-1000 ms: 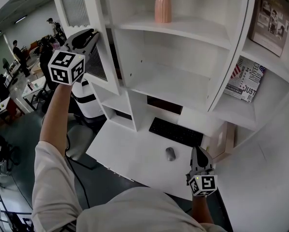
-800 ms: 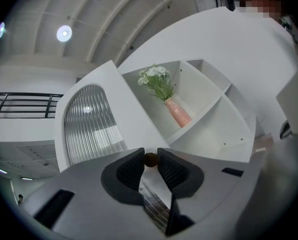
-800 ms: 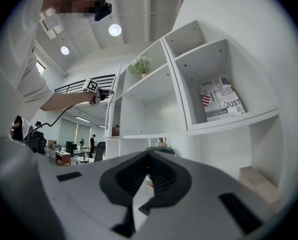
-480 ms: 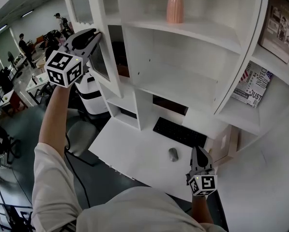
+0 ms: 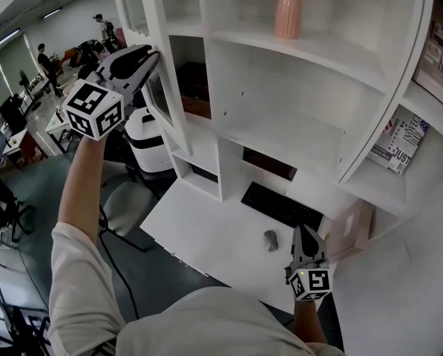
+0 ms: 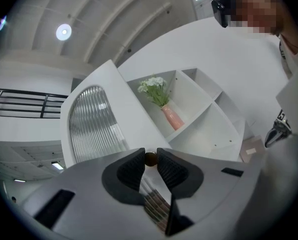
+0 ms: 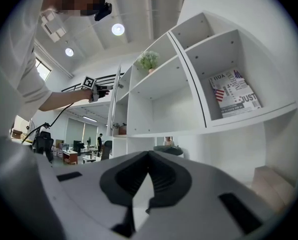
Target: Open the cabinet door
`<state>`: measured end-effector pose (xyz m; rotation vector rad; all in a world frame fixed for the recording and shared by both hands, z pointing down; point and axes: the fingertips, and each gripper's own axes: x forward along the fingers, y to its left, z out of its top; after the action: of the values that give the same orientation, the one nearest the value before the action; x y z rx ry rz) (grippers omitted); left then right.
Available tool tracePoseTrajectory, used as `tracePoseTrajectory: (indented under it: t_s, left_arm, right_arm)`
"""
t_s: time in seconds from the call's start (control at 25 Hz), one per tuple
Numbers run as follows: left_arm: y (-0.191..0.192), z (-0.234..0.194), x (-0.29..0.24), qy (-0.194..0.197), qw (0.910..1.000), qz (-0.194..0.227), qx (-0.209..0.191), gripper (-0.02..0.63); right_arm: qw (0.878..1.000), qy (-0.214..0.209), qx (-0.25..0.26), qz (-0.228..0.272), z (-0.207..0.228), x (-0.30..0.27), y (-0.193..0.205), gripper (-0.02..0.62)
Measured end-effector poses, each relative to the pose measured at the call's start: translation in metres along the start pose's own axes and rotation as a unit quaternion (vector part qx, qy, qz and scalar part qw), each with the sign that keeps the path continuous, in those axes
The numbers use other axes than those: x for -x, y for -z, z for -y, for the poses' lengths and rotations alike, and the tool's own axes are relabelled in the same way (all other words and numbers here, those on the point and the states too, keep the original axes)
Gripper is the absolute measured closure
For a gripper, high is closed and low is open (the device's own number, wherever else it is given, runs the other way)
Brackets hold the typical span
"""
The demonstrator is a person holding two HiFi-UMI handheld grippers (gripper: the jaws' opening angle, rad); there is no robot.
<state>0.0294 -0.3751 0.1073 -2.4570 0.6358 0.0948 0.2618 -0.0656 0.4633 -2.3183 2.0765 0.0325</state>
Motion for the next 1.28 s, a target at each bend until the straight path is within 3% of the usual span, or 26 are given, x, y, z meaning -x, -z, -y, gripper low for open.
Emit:
tracePoseTrajectory:
  t_s: [1.28]
  left_arm:
    - [-0.001, -0.016, 0.046, 0.027, 0.9995, 0.004, 0.014, 0.531]
  right_arm:
    - [0.999, -0.037, 0.005, -0.001, -0.020, -0.032, -0.003, 0.592]
